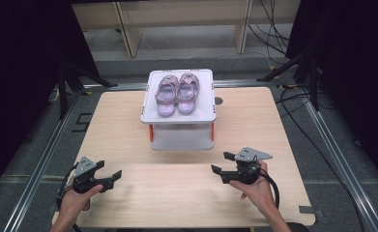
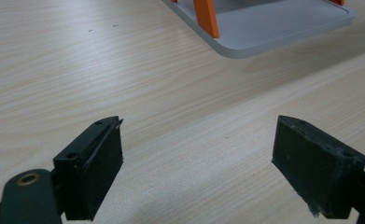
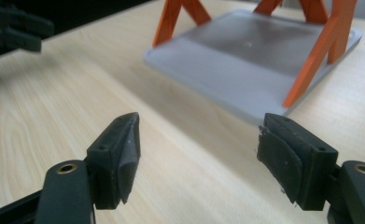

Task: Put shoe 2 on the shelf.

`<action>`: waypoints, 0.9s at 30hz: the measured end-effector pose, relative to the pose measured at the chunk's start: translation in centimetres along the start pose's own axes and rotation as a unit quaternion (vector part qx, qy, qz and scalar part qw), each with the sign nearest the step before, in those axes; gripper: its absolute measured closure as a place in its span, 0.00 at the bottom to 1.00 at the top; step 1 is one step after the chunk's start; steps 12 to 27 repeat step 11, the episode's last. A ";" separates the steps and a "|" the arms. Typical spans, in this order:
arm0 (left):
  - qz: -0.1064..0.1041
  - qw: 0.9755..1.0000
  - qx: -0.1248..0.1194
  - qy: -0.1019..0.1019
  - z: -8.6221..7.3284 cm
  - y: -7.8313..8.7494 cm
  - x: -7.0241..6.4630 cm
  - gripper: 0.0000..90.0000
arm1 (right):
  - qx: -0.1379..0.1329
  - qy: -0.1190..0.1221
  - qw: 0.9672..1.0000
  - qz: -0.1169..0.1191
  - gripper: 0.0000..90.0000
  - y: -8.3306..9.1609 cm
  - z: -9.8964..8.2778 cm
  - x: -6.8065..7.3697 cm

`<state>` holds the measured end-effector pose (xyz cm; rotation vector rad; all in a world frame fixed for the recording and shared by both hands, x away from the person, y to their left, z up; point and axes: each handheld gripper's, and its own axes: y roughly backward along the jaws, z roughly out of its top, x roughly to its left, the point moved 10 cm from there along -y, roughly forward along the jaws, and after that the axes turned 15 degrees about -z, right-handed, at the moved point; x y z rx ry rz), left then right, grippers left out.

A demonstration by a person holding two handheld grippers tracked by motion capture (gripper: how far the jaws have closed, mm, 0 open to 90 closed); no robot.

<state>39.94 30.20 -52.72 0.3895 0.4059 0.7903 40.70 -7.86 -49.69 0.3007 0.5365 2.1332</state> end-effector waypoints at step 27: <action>0.002 1.000 -0.002 0.004 0.0 -0.1 0.0 0.17 | 0.011 0.018 1.000 -0.003 0.33 -0.1 -0.9 -0.1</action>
